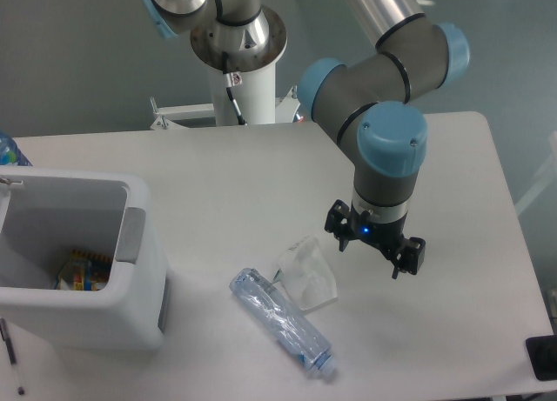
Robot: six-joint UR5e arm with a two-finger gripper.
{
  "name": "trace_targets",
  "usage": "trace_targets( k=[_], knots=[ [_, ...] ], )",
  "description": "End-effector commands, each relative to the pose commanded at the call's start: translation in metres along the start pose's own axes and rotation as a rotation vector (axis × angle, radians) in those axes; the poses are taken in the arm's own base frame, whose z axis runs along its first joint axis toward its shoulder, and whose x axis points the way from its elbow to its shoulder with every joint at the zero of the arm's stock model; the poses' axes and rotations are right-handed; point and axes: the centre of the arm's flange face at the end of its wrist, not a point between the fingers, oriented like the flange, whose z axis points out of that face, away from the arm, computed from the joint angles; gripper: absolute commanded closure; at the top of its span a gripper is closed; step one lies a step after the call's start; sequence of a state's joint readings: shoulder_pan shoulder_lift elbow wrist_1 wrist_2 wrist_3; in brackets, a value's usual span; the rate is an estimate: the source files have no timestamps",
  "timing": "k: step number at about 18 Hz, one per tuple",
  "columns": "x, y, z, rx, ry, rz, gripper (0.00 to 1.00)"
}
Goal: Place the trash in the trash can
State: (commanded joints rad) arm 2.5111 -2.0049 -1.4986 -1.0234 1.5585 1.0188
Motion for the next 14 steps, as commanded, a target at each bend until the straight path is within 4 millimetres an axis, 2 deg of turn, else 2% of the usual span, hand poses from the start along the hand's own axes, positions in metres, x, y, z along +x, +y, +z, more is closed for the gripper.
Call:
trace_targets(
  k=[5,12,14],
  knots=[
    [0.018,0.001,0.019,0.01,-0.008,-0.01,0.0],
    [0.079,0.002,0.067,0.001,0.02,0.041,0.0],
    [0.09,-0.002,0.076,-0.008,0.038,0.055,0.0]
  ],
)
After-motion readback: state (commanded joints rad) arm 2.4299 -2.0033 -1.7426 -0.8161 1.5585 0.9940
